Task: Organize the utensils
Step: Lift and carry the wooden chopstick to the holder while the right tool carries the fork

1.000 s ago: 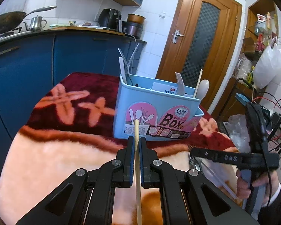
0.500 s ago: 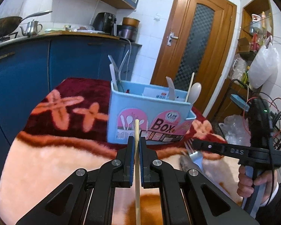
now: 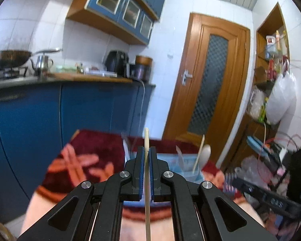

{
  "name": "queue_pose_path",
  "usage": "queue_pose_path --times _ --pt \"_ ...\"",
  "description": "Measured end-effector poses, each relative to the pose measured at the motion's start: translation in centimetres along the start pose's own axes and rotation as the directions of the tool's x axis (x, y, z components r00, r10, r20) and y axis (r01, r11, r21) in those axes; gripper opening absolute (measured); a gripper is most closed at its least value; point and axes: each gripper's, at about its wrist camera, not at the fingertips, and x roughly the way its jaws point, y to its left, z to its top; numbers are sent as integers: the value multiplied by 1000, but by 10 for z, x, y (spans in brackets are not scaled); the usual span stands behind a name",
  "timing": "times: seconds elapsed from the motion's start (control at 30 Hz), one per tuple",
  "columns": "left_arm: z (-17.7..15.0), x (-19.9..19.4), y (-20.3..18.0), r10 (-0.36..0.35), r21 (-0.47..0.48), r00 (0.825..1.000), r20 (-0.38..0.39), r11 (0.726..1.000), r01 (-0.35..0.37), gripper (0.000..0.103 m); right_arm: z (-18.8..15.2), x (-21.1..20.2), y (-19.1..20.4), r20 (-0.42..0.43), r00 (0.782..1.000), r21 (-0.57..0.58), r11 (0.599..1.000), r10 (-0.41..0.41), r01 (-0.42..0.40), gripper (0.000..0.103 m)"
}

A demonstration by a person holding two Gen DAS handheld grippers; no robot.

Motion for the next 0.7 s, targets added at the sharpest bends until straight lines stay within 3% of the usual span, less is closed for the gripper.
queue_pose_path --times 0.23,0.4,0.53,0.7 --pt "40 17 1 22 -35 993 120 999 -17 4 33 -9 11 125 992 -44 999 4 1 3" --pt "58 31 -2 76 -60 975 209 996 -65 4 56 -6 17 181 983 -80 996 -11 26 3" --pt "60 52 -5 144 -67 963 226 989 -132 4 69 1 16 197 980 -88 996 -11 29 3" --pt "58 68 0 166 -81 952 257 985 -150 5 74 13 13 203 979 -100 994 -15 36 3"
